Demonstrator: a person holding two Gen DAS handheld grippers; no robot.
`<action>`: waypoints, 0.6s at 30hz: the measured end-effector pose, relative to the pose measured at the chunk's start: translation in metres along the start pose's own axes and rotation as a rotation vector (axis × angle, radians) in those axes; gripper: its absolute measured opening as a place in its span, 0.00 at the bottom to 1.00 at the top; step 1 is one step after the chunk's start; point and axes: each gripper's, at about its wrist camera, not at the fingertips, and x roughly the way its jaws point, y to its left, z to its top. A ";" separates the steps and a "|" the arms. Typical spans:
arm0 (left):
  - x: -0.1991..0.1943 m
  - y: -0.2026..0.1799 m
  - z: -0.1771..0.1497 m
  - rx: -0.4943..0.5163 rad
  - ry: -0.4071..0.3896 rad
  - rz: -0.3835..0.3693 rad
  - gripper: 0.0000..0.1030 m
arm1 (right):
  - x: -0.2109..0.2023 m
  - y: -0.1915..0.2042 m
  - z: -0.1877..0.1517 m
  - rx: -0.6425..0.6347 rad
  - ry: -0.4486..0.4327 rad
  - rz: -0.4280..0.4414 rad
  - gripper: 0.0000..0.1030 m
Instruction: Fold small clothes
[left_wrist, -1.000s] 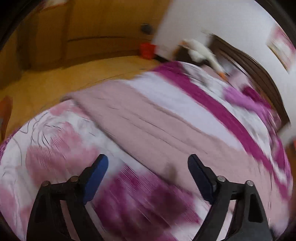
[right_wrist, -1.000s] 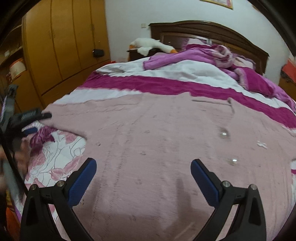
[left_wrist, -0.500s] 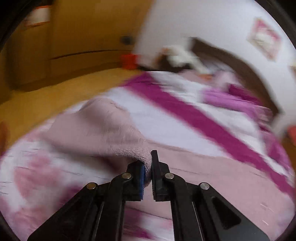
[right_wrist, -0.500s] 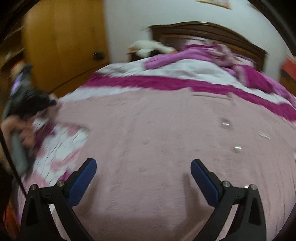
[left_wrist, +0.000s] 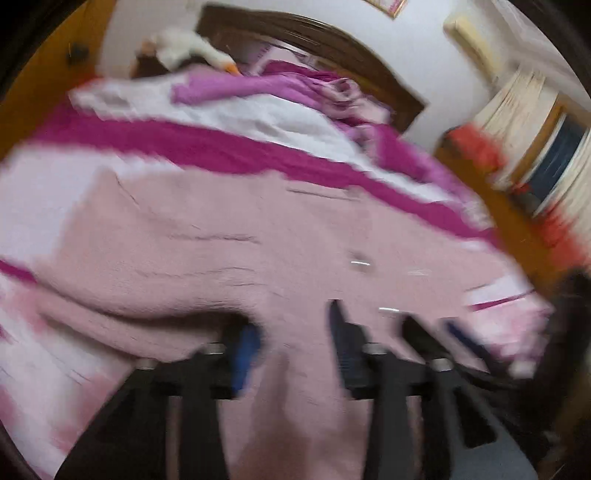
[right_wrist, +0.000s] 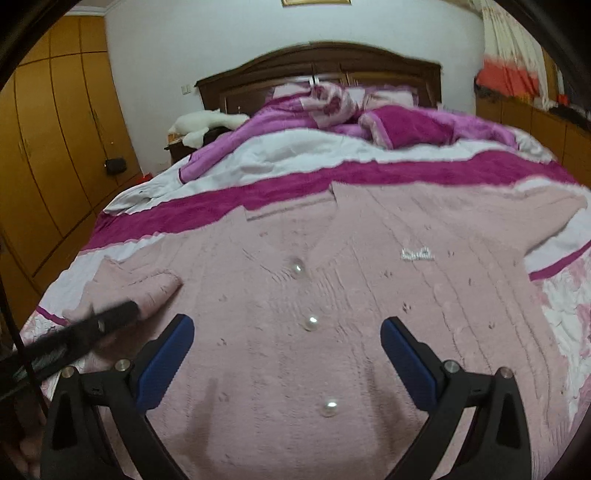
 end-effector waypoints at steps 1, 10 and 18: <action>-0.004 0.001 -0.005 -0.046 -0.020 -0.050 0.22 | 0.002 -0.008 0.000 0.028 0.010 0.028 0.99; -0.052 0.042 -0.039 -0.443 -0.279 0.013 0.31 | -0.004 -0.027 -0.008 0.083 0.055 0.167 0.78; -0.060 0.116 -0.060 -0.736 -0.320 0.021 0.21 | -0.007 0.048 0.013 -0.076 0.168 0.330 0.32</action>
